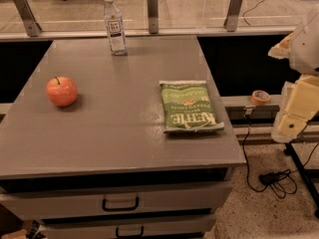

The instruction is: Move apple near blue plastic bottle

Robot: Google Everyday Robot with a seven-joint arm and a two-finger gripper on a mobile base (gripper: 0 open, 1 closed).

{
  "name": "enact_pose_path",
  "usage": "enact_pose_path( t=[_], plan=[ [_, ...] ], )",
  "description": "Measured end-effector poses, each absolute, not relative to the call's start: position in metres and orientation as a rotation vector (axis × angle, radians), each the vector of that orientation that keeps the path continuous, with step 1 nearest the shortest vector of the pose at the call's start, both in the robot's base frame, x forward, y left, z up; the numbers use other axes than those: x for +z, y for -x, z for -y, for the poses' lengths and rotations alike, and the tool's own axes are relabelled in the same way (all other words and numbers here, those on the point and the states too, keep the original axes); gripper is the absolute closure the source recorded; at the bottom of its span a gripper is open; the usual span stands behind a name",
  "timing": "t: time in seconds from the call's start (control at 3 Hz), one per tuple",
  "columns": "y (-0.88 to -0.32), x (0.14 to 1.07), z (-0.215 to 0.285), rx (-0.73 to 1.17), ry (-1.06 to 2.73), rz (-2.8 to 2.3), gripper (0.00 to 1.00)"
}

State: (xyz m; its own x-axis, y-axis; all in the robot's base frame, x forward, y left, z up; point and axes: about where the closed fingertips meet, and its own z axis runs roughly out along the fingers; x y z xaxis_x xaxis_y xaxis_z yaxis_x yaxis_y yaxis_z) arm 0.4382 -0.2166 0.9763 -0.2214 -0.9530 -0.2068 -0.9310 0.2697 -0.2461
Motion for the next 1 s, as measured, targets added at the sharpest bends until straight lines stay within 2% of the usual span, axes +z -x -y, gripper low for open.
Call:
enact_pose_path(
  t=[0.33,0.67,1.0],
  plan=[
    [-0.438,0.976,0.217,-0.099,1.725,-2.231,0.0],
    [-0.455,0.969,0.189,-0.038,1.779,-2.176,0.0],
    [-0.481,0.956,0.113,0.086,1.925,-2.007,0.0]
  ],
)
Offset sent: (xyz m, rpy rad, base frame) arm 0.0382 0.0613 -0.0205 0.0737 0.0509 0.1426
